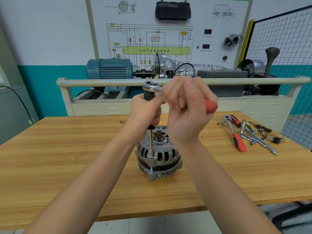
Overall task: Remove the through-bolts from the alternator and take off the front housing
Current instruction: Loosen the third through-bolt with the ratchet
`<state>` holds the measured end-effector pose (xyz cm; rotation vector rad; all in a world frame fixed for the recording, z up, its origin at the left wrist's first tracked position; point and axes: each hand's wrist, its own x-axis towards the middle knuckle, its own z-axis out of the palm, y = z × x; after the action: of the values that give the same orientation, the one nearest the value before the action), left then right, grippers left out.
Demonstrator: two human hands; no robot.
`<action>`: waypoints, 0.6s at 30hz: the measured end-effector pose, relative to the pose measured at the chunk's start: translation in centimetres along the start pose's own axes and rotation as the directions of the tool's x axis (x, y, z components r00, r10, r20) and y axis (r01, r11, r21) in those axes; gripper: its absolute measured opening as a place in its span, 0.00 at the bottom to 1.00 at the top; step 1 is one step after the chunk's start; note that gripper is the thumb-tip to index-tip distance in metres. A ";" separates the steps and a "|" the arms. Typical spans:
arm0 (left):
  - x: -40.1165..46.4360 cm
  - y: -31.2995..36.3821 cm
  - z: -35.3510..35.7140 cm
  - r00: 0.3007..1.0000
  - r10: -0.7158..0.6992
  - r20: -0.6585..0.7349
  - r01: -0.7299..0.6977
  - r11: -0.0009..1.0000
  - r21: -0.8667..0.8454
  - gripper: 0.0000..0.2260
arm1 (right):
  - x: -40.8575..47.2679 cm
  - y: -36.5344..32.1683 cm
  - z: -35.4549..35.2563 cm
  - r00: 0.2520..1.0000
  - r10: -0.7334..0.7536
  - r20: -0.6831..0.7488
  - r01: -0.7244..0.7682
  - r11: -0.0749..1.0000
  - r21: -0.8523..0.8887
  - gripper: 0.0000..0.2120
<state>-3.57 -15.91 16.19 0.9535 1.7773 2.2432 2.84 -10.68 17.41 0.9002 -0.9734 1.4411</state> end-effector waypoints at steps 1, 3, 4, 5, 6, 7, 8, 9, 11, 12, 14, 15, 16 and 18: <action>0.0 0.1 -0.4 0.998 0.006 0.056 -0.006 1.000 0.001 0.21 | 0.6 0.1 -0.5 0.997 0.075 -0.032 -0.071 0.991 0.110 0.16; 0.1 0.4 -1.2 0.984 -0.005 0.181 0.011 0.999 -0.033 0.21 | 1.7 0.3 -1.6 0.953 0.291 -0.089 -0.248 0.912 0.327 0.19; 0.2 0.6 -1.4 0.968 -0.017 0.250 0.034 0.997 -0.063 0.19 | 2.1 0.4 -2.1 0.909 0.404 -0.105 -0.325 0.841 0.433 0.20; 0.3 0.8 -1.6 0.949 -0.027 0.314 0.058 0.994 -0.092 0.17 | 2.6 0.7 -2.6 0.854 0.507 -0.117 -0.377 0.758 0.532 0.20; 0.3 0.9 -1.6 0.932 -0.030 0.360 0.078 0.990 -0.117 0.16 | 2.9 1.0 -3.0 0.796 0.592 -0.124 -0.402 0.672 0.622 0.19; 0.4 0.9 -1.6 0.920 -0.033 0.391 0.093 0.986 -0.136 0.15 | 3.3 1.4 -3.5 0.744 0.657 -0.124 -0.408 0.592 0.695 0.19; 0.3 0.9 -1.5 0.912 -0.040 0.409 0.108 0.983 -0.146 0.16 | 3.6 1.7 -4.0 0.701 0.704 -0.116 -0.403 0.525 0.750 0.19; 0.3 0.9 -1.4 0.907 -0.051 0.417 0.122 0.982 -0.145 0.16 | 3.8 2.0 -4.2 0.671 0.733 -0.107 -0.394 0.476 0.787 0.19; 0.3 0.8 -1.3 0.911 -0.068 0.406 0.130 0.983 -0.128 0.17 | 3.9 2.4 -4.3 0.647 0.754 -0.112 -0.382 0.447 0.809 0.19; 0.3 0.8 -1.3 0.921 -0.070 0.383 0.124 0.985 -0.120 0.18 | 3.8 2.4 -4.2 0.652 0.748 -0.120 -0.381 0.461 0.802 0.19; 0.4 0.6 -1.2 0.953 -0.061 0.298 0.098 0.989 -0.111 0.20 | 3.5 1.9 -3.7 0.695 0.705 -0.139 -0.388 0.531 0.754 0.20; 0.4 0.4 -1.1 0.969 -0.053 0.241 0.080 0.992 -0.102 0.21 | 3.2 1.6 -3.4 0.733 0.665 -0.143 -0.392 0.585 0.710 0.21; 0.5 0.2 -1.0 0.982 -0.045 0.184 0.063 0.994 -0.093 0.21 | 2.8 1.3 -3.0 0.785 0.603 -0.145 -0.392 0.664 0.637 0.22; 0.7 -0.1 -0.7 0.994 -0.022 0.104 0.030 0.997 -0.071 0.21 | 1.6 0.7 -1.6 0.915 0.378 -0.142 -0.304 0.877 0.373 0.22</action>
<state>-4.55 -16.09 16.33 1.0063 1.6446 2.1848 2.03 -8.59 18.24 0.8246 -0.7551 2.0158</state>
